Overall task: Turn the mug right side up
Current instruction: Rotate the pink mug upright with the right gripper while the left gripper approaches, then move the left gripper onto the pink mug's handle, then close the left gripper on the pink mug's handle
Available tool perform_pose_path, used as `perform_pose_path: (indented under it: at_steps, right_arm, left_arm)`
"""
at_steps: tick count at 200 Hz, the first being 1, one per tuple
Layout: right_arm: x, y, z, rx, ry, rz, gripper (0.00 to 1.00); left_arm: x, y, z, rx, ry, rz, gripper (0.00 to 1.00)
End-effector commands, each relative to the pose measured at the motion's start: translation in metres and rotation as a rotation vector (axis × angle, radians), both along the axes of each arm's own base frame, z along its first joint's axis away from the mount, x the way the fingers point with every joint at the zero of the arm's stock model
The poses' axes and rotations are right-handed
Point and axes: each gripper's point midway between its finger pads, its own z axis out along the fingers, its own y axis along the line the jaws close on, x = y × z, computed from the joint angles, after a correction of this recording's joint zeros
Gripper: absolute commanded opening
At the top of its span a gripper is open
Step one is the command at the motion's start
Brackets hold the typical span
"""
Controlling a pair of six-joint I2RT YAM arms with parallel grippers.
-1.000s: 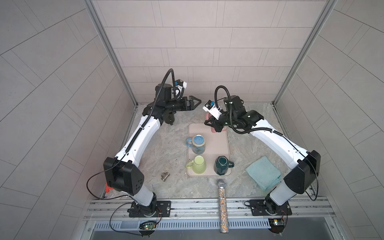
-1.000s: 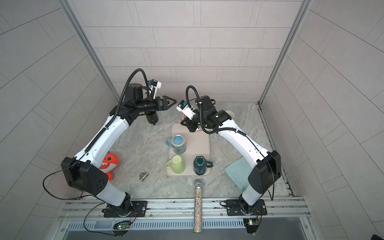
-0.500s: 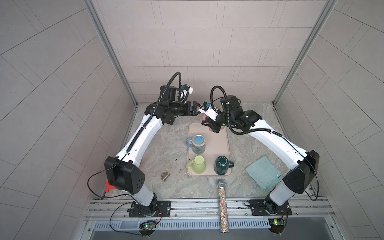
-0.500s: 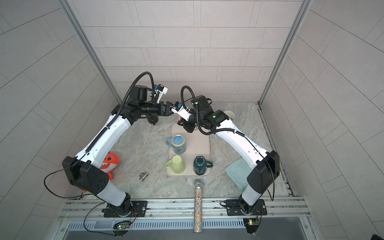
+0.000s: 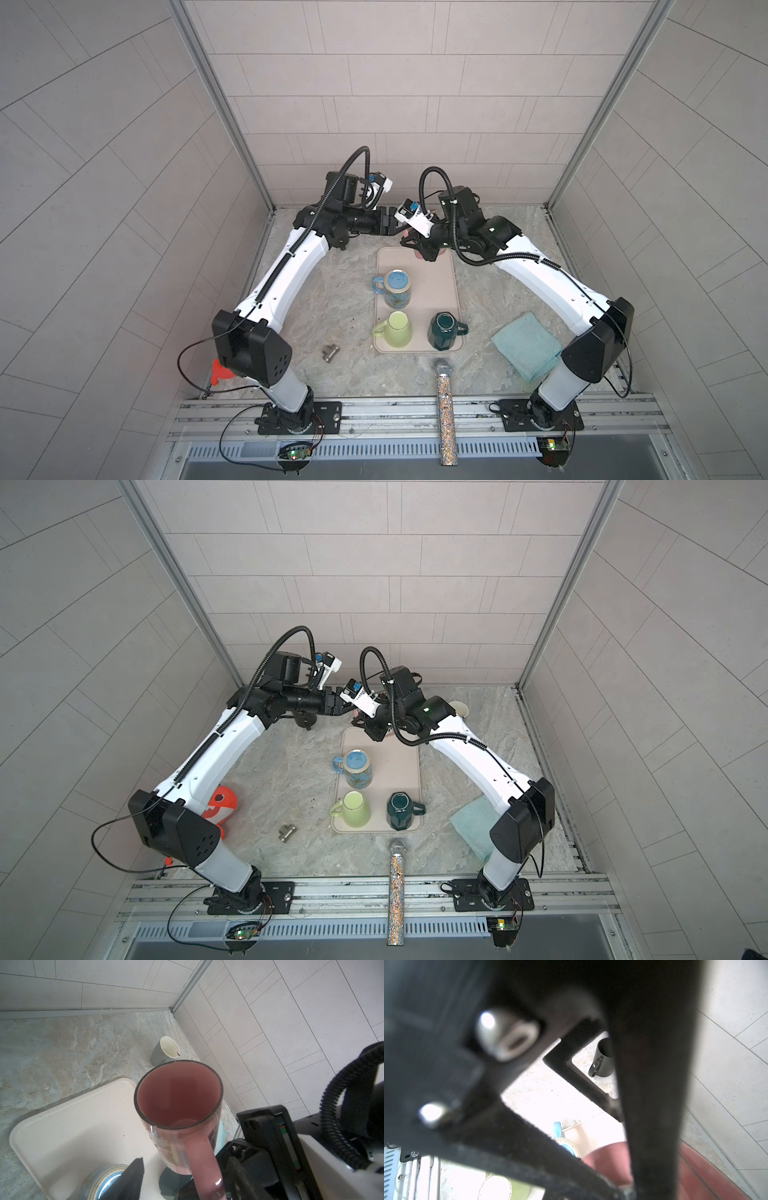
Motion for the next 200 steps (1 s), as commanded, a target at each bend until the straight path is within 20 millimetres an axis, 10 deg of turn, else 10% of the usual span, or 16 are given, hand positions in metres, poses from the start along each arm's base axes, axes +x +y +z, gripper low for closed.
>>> perform_pose_path:
  at_steps: [1,200]
  right_arm:
    - [0.003,0.011,0.037,0.061,-0.125,0.039,0.0]
    - [0.015,0.021,0.042,0.058,-0.179,0.015,0.0]
  left_arm:
    - [-0.006,-0.009,0.01,-0.011,-0.024,-0.048,0.66]
    - [-0.014,-0.023,-0.003,0.007,0.051,-0.101,0.3]
